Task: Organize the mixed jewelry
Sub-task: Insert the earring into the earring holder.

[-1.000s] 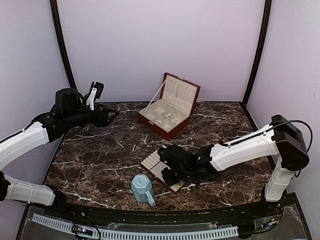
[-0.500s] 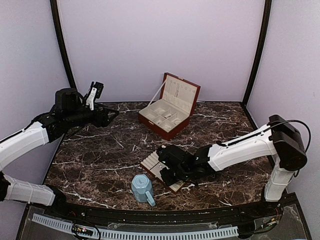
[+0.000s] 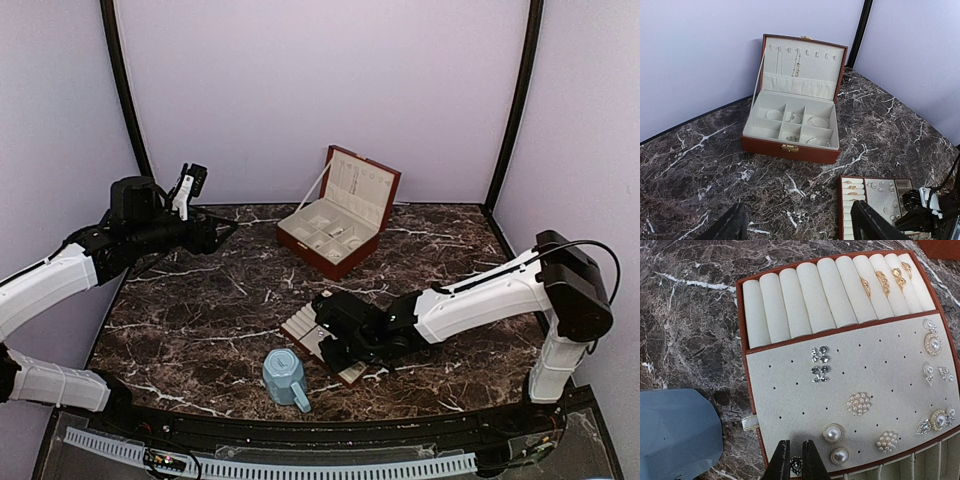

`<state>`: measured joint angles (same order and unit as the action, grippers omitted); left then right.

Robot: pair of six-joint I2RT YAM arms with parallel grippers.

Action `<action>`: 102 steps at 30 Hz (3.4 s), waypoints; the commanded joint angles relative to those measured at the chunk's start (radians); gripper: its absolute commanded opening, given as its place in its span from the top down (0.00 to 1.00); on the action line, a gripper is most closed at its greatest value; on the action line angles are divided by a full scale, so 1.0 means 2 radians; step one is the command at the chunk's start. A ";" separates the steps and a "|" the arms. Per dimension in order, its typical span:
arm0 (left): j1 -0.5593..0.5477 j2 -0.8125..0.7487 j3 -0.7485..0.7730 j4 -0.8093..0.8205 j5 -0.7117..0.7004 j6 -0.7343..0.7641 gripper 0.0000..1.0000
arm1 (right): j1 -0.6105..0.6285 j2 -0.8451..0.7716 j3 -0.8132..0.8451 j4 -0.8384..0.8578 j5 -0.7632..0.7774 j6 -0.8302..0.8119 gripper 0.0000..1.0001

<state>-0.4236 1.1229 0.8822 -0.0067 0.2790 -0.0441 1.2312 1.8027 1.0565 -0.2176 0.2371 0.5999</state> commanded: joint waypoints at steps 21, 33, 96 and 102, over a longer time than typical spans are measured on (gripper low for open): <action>0.002 -0.016 0.000 -0.008 0.001 0.007 0.26 | 0.019 0.008 0.023 -0.017 0.023 -0.001 0.78; 0.002 -0.016 -0.001 -0.007 0.003 0.006 0.26 | 0.006 -0.029 0.022 -0.010 0.033 0.005 0.53; 0.002 -0.020 -0.002 -0.007 -0.002 0.007 0.26 | -0.026 -0.036 -0.014 0.039 -0.059 0.022 0.93; 0.002 -0.024 -0.005 -0.006 -0.032 0.015 0.25 | -0.049 -0.107 0.010 0.002 -0.013 0.010 0.69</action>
<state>-0.4236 1.1065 0.8822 -0.0174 0.2592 -0.0349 1.1709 1.7046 1.0351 -0.1913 0.1429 0.6342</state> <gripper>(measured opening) 0.744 0.245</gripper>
